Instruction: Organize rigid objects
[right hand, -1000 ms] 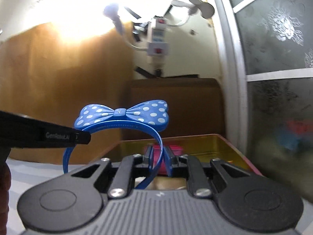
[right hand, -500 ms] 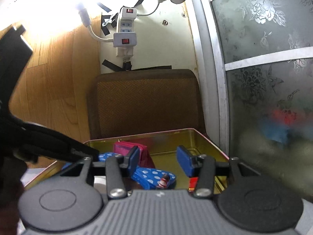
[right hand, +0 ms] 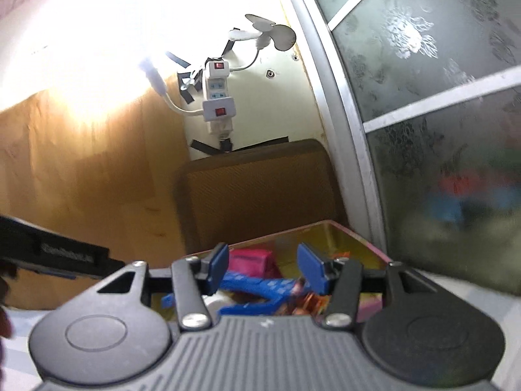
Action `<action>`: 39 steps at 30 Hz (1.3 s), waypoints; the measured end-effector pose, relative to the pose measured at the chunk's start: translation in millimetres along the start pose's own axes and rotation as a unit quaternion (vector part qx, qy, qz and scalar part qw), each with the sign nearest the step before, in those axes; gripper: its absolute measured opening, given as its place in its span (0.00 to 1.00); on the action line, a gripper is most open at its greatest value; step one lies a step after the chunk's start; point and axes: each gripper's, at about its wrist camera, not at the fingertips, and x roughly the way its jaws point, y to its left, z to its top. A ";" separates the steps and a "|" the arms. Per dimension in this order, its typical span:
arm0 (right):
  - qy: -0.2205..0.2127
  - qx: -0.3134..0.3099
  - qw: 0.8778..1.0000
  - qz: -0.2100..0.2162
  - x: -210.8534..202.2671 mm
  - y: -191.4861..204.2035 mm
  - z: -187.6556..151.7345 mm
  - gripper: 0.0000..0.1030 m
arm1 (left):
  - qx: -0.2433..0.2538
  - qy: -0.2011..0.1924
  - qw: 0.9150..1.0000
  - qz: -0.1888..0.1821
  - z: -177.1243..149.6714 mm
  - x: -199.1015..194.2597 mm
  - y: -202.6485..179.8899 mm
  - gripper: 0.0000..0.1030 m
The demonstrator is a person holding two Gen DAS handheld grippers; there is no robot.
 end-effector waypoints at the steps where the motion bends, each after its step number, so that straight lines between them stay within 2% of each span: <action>1: 0.002 0.004 1.000 0.006 -8.2 1.4 0.1 0.49 | -0.002 0.000 1.000 -0.001 -3.9 -5.3 2.4 0.72; 6: 0.012 0.003 0.999 0.031 -47.0 10.3 4.5 0.57 | -0.006 -0.008 1.000 0.000 -26.5 -33.3 11.3 0.83; 8: 0.018 0.006 0.999 0.037 -60.2 12.1 6.1 0.62 | -0.006 -0.010 1.000 0.002 -34.8 -43.1 14.0 0.92; 10: 0.030 0.012 0.999 0.043 -68.7 13.2 6.8 0.80 | -0.001 -0.014 1.000 0.007 -42.2 -51.8 15.6 0.95; 13: 0.045 0.020 0.997 0.051 -80.3 15.8 6.3 0.94 | 0.009 -0.015 1.000 0.014 -51.1 -62.5 17.4 0.99; 15: 0.056 0.020 0.997 0.057 -86.1 19.3 6.4 1.00 | 0.009 -0.017 1.000 0.018 -55.4 -68.9 20.5 1.00; 25: 0.077 0.035 0.993 0.078 -97.1 33.4 16.5 1.00 | -0.003 -0.007 0.999 0.032 -63.3 -80.4 30.2 1.00; 34: 0.078 0.031 0.993 0.080 -101.0 40.0 17.2 1.00 | 0.019 0.006 0.999 0.043 -70.1 -84.1 20.3 1.00; 39: 0.086 0.044 0.992 0.080 -99.7 38.4 17.6 1.00 | 0.015 0.011 0.999 0.048 -72.5 -87.5 20.5 1.00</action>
